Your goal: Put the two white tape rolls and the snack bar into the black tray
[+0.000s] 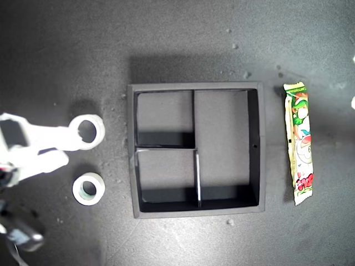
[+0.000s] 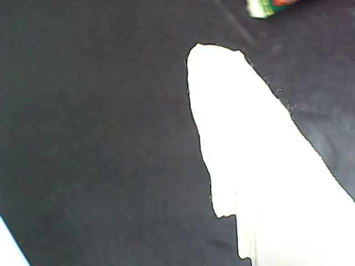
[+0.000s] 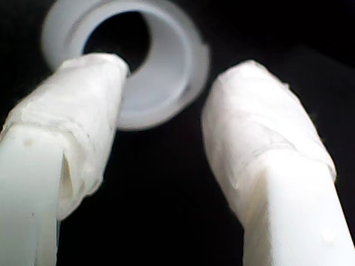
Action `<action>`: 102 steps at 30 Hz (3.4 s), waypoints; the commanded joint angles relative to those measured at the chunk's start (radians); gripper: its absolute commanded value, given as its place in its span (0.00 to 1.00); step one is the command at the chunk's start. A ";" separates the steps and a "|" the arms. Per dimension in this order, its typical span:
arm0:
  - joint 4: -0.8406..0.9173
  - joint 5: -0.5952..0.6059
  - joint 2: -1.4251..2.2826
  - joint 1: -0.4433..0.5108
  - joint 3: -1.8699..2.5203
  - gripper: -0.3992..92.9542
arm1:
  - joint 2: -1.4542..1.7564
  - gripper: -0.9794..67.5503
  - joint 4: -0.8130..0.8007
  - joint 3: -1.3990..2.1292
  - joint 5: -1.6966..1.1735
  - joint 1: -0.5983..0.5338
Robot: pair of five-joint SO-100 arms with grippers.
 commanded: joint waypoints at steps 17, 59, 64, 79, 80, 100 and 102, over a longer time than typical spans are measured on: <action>-0.127 -0.098 -0.178 0.074 0.100 0.14 | -0.324 0.44 0.133 -0.202 0.005 -0.239; 0.222 0.067 -0.523 -0.129 -0.503 0.01 | -0.707 0.39 -0.037 -0.146 -0.302 -0.331; 0.403 0.115 -0.597 -0.127 -0.825 0.01 | -0.712 0.38 -0.149 -0.066 -0.333 -0.310; 0.612 0.175 -1.173 -0.126 -1.502 0.01 | -0.882 0.24 -0.215 -0.149 -0.403 -0.272; 0.635 0.176 -1.229 -0.126 -1.569 0.01 | -0.882 0.24 -0.206 -0.153 -0.403 -0.275; 0.680 0.164 -1.473 -0.061 -1.812 0.01 | -0.870 0.20 0.503 -0.808 -0.512 -0.316; 0.680 0.164 -1.485 -0.060 -1.821 0.01 | -0.873 0.20 0.554 -0.896 -0.522 -0.318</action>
